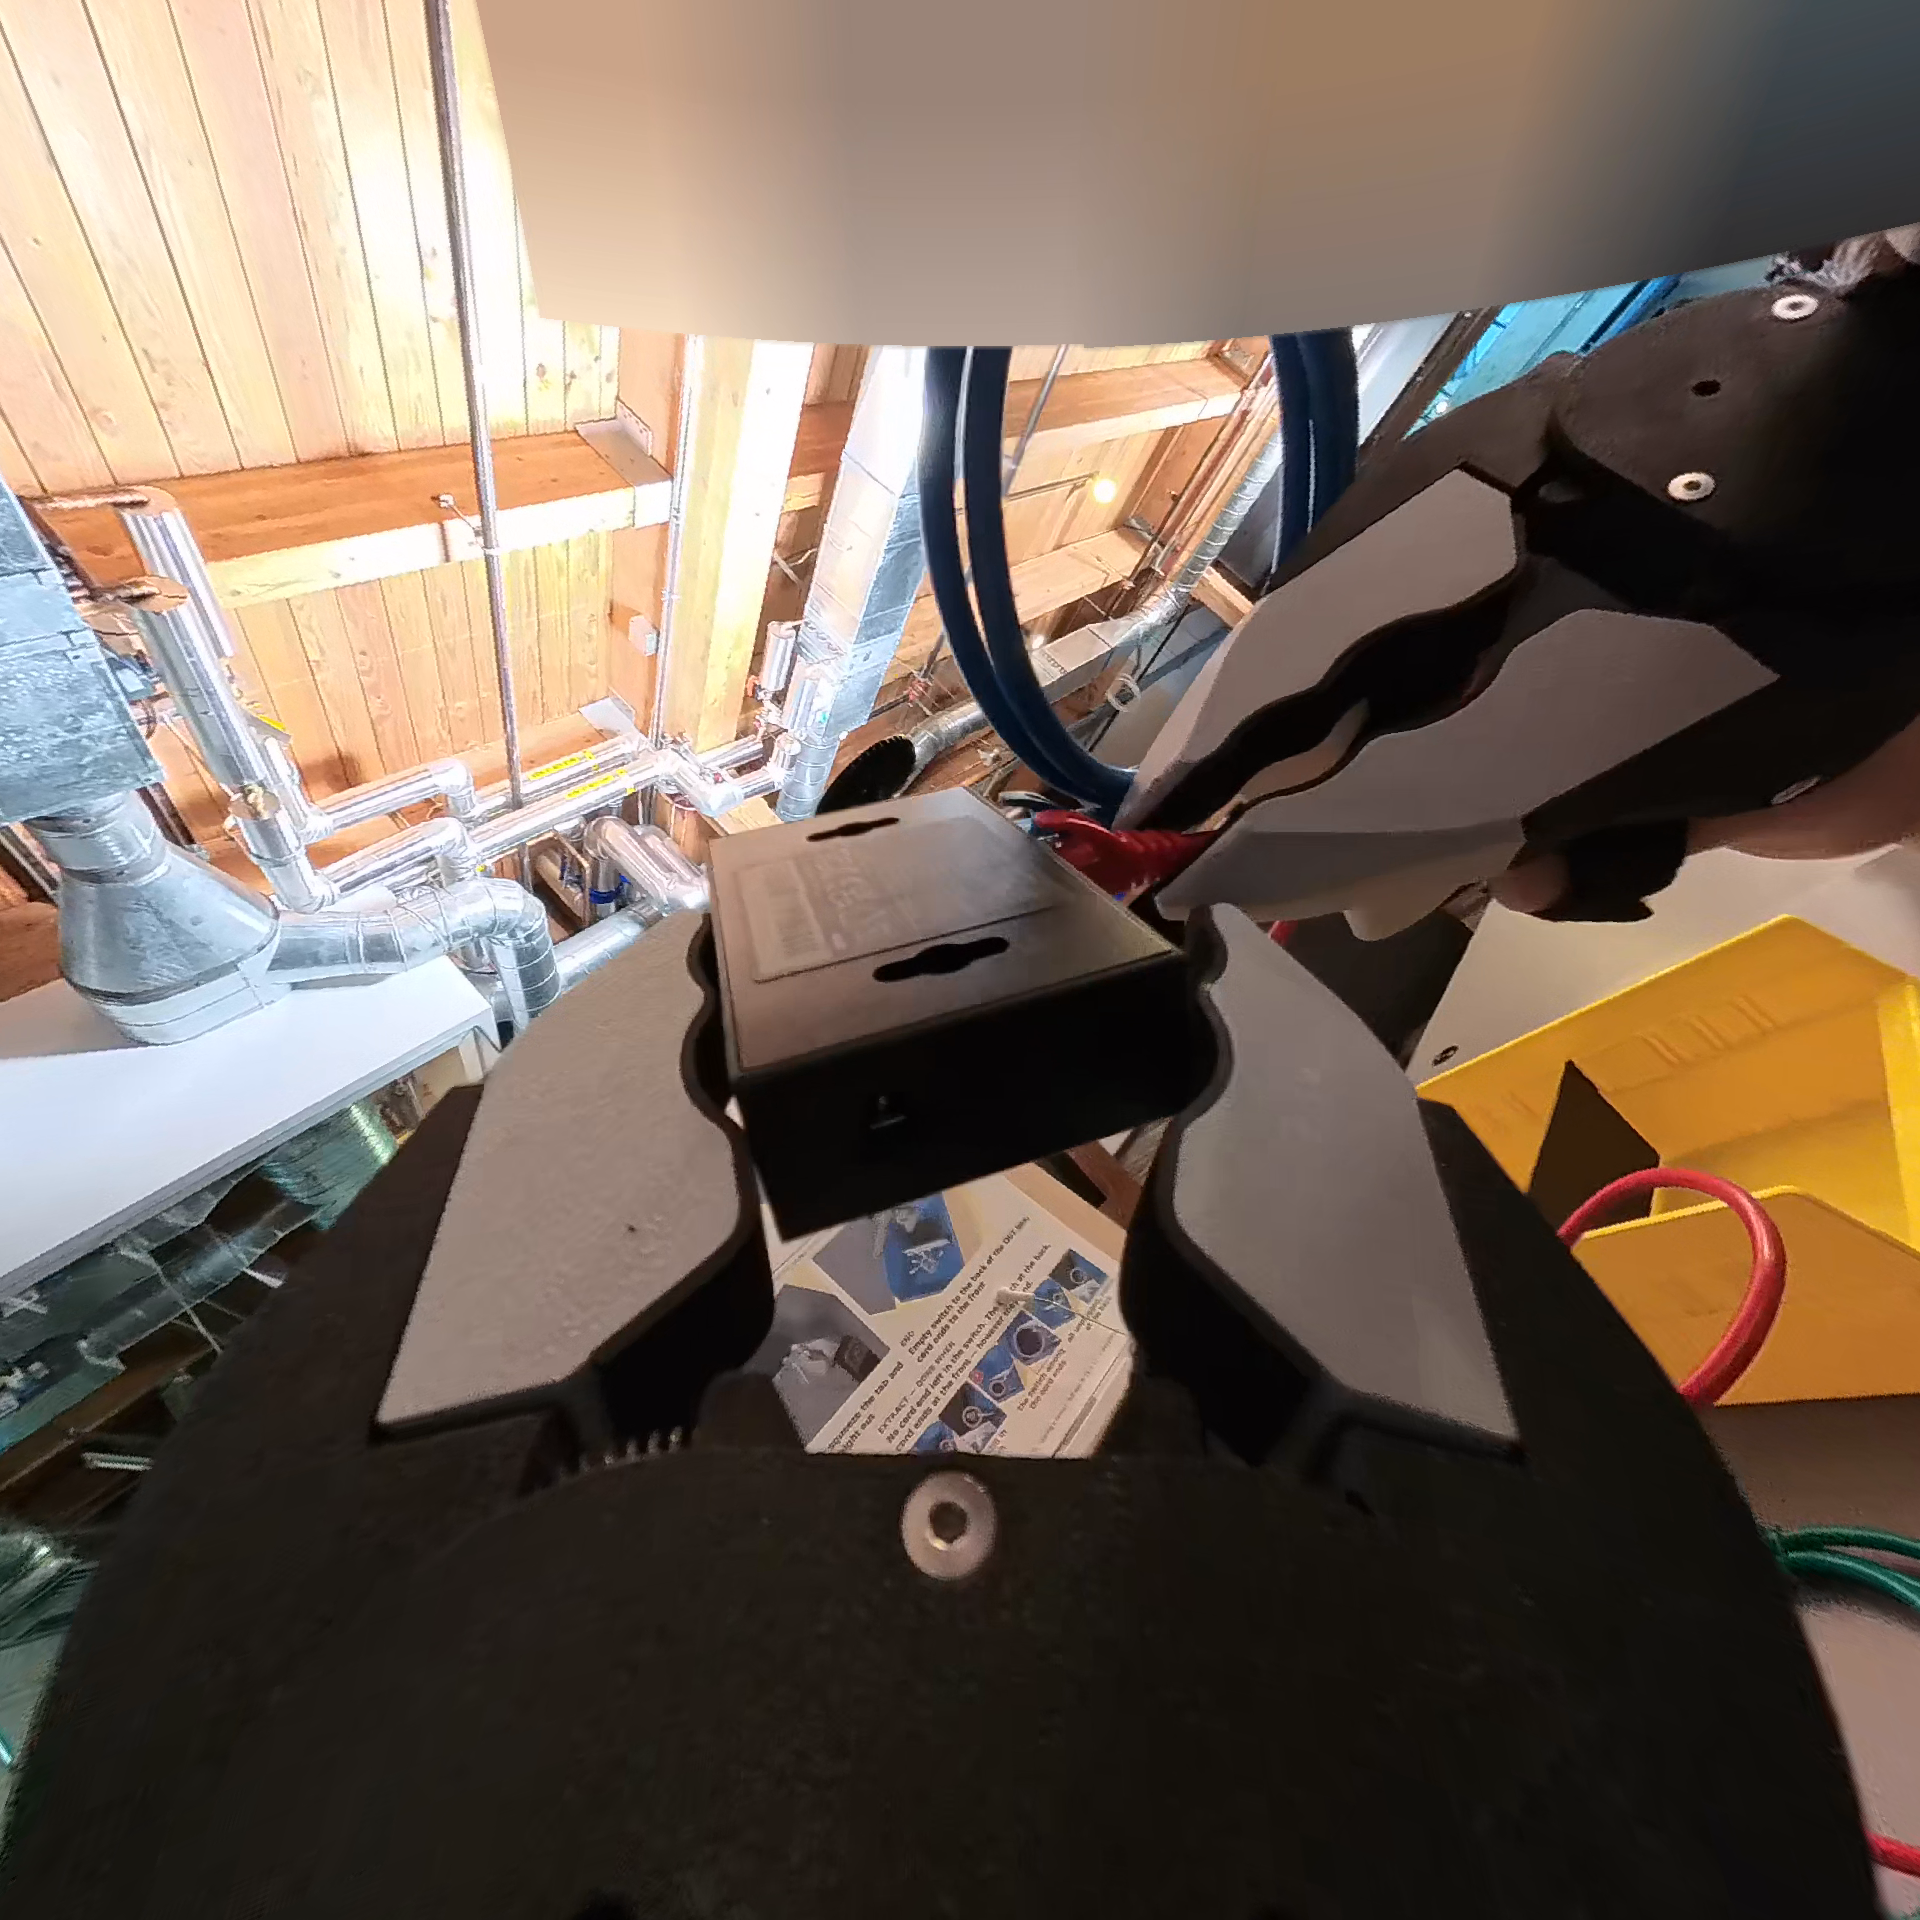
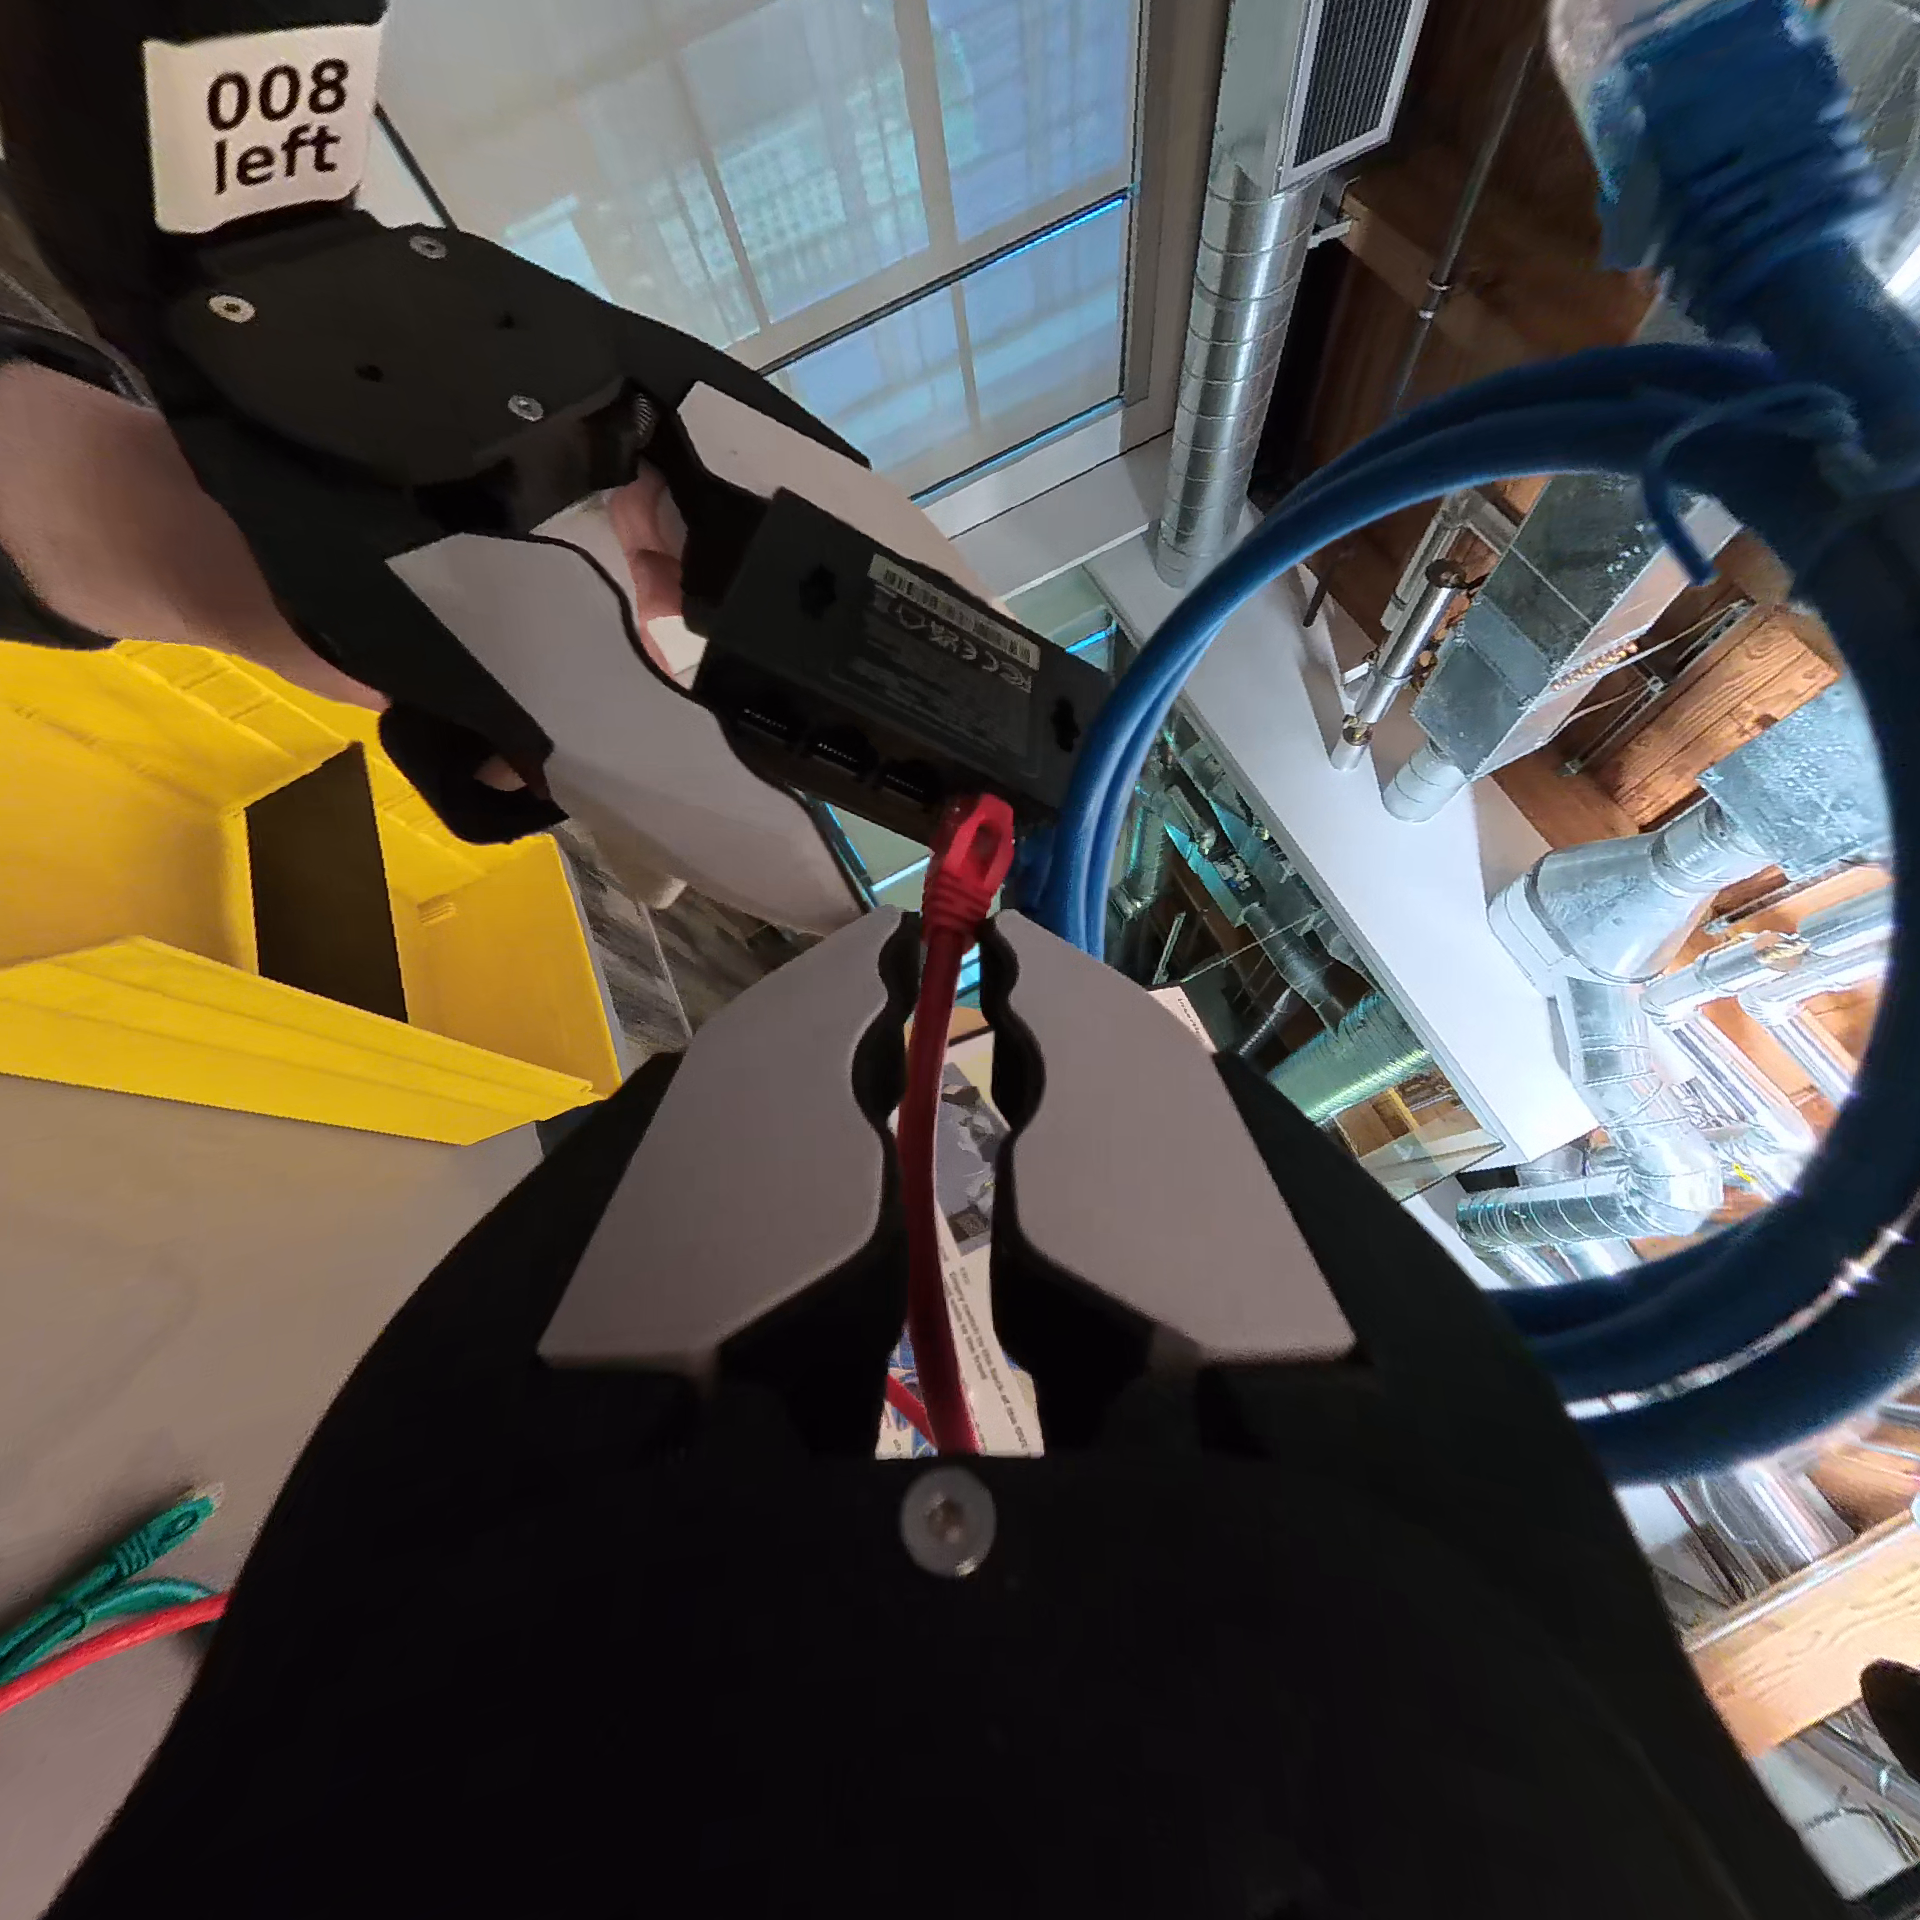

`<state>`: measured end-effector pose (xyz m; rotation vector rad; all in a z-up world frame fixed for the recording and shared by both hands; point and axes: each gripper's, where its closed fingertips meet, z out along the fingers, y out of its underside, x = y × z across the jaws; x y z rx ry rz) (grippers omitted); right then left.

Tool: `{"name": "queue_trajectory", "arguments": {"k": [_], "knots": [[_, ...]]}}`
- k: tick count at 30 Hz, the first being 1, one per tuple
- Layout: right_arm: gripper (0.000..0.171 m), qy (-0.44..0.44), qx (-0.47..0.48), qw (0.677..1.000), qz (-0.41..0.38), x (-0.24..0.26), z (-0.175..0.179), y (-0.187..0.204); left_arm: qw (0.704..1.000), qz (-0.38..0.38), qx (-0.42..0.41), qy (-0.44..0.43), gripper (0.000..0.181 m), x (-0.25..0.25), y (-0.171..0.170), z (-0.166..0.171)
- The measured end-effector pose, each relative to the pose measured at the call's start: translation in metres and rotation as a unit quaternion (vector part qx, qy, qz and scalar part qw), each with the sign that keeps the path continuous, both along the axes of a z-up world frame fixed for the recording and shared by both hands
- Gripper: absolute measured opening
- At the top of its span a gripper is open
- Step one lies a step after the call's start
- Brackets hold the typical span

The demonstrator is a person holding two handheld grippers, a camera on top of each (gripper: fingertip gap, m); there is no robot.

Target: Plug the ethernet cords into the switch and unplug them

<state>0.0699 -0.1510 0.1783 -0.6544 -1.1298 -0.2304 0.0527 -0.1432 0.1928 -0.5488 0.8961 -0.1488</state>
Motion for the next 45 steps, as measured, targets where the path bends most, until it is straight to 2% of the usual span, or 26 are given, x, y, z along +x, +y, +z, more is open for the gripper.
{"name": "queue_trajectory", "arguments": {"k": [19,21,30,34,39,45], "knots": [[0.014,0.05,0.024,0.998,-0.039,0.004,0.014,0.003,0.997,0.035,0.007,-0.074,0.078,-0.012,0.008,0.014],[0.009,0.048,0.022,0.998,-0.042,0.006,0.014,0.002,0.997,0.023,-0.009,-0.077,0.078,-0.014,0.009,0.014],[0.013,0.043,-0.052,0.997,-0.045,0.006,0.006,0.013,0.996,0.031,-0.03,-0.082,0.077,-0.011,0.014,0.014],[0.012,0.034,-0.088,0.992,-0.079,0.007,-0.003,0.027,0.995,0.036,-0.033,-0.091,0.076,-0.009,0.013,0.014],[0.006,0.047,-0.11,0.991,-0.06,0.001,-0.008,0.031,0.996,0.034,-0.043,-0.066,0.075,0.001,0.018,0.004],[0.009,0.016,-0.183,0.98,-0.073,0.007,-0.033,0.06,0.988,0.038,-0.147,-0.014,0.075,0.008,0.055,-0.023]]}}
